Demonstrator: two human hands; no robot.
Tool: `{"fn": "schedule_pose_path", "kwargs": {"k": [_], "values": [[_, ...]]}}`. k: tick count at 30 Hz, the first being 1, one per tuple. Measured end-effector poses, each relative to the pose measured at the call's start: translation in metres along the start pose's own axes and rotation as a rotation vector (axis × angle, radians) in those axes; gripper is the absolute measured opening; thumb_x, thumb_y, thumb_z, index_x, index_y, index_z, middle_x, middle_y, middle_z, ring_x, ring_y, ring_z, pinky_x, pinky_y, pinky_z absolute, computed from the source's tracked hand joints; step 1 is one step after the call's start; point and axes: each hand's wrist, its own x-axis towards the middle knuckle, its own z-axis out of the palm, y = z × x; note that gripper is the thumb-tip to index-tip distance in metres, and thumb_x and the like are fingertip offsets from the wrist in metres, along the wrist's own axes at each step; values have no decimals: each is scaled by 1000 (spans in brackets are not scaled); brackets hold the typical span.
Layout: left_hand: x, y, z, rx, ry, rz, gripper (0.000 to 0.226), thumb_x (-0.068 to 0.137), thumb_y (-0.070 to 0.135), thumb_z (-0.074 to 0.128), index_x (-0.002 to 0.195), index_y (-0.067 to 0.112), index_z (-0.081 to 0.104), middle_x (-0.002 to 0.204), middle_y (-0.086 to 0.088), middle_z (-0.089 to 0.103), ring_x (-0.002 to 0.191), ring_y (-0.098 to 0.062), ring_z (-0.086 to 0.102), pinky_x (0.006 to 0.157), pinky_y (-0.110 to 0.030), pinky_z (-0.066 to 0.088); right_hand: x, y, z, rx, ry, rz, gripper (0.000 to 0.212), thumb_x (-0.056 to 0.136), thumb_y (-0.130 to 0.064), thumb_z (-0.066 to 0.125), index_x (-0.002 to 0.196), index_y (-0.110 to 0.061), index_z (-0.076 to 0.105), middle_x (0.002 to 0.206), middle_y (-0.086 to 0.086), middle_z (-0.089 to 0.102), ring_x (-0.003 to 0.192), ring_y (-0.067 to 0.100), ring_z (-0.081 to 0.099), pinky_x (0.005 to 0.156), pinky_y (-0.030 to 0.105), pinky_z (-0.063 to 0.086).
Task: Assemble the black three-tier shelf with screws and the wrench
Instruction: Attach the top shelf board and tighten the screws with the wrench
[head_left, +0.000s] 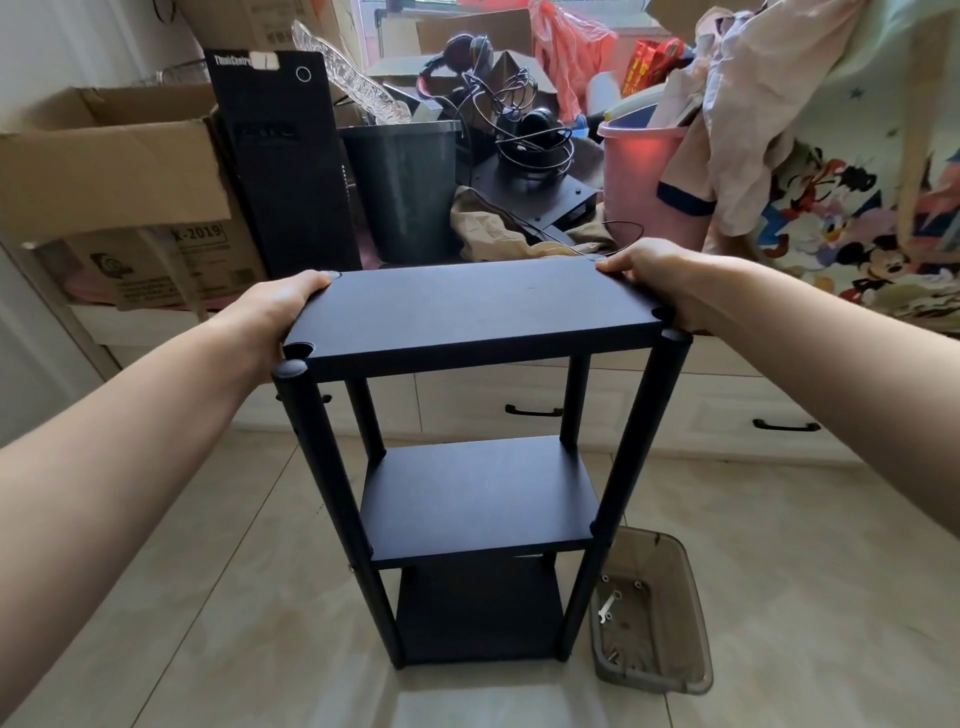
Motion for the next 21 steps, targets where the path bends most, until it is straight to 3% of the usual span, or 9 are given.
{"fn": "schedule_pose_path", "kwargs": {"k": [4, 6, 8, 11, 13, 15, 17, 19, 21], "values": [[0, -2, 0, -29, 2, 2, 16, 92, 51, 62, 88, 37, 68, 91, 2, 59, 69, -13, 55, 50, -24, 42, 6, 8, 1, 57, 6, -19, 23, 93, -41, 57, 83, -22, 64, 60, -6, 63, 45, 11, 57, 42, 16, 39], [-1, -6, 0, -15, 5, 33, 20, 92, 53, 62, 99, 36, 70, 88, 5, 61, 64, -9, 56, 40, -16, 41, 10, 11, 4, 123, -29, -61, 21, 93, -39, 58, 96, -20, 66, 84, -1, 68, 69, 17, 63, 63, 27, 46], [-4, -6, 0, -1, 17, 52, 22, 93, 53, 61, 102, 35, 70, 86, 7, 60, 61, -7, 56, 35, -13, 37, 10, 11, 5, 120, -25, -77, 20, 93, -38, 58, 90, -21, 67, 92, 1, 67, 77, 19, 62, 72, 31, 44], [-6, -1, -2, 11, 11, 32, 20, 91, 54, 61, 96, 35, 68, 99, 2, 59, 74, -14, 54, 52, -26, 40, 7, 9, 0, 108, -15, -58, 22, 92, -39, 58, 81, -21, 64, 66, -4, 65, 48, 12, 58, 51, 23, 38], [-6, -1, -2, 15, 8, 32, 21, 90, 55, 62, 92, 35, 69, 100, 1, 60, 73, -15, 56, 56, -26, 40, 7, 12, -1, 141, -43, -65, 21, 93, -36, 57, 82, -20, 65, 62, -4, 66, 47, 13, 60, 50, 23, 40], [-4, -5, -1, -16, 4, 62, 23, 91, 53, 63, 99, 34, 71, 96, 2, 63, 63, -9, 63, 47, -20, 44, 11, 17, 0, 221, -83, -88, 21, 96, -32, 56, 83, -19, 65, 57, -3, 68, 43, 11, 63, 41, 18, 44], [-6, -7, 1, -2, 21, 100, 22, 94, 50, 60, 104, 32, 70, 83, 5, 58, 43, -2, 58, 31, -11, 34, 11, 19, 1, 262, -93, -87, 21, 97, -33, 56, 88, -16, 65, 56, -3, 69, 43, 10, 64, 41, 17, 46], [-7, -8, 0, 14, 23, 91, 28, 95, 50, 59, 111, 30, 70, 84, 4, 57, 53, -11, 58, 29, -11, 32, 11, 18, 3, 268, -89, -94, 21, 96, -34, 57, 89, -15, 65, 57, -3, 70, 44, 10, 65, 42, 17, 47], [-6, -15, 0, -29, -6, 28, 36, 94, 51, 62, 109, 20, 70, 93, -2, 63, 61, -15, 57, 35, -15, 41, 15, 23, 6, 288, -98, -95, 23, 97, -32, 57, 88, -13, 65, 59, -2, 71, 47, 12, 66, 47, 17, 51]]}}
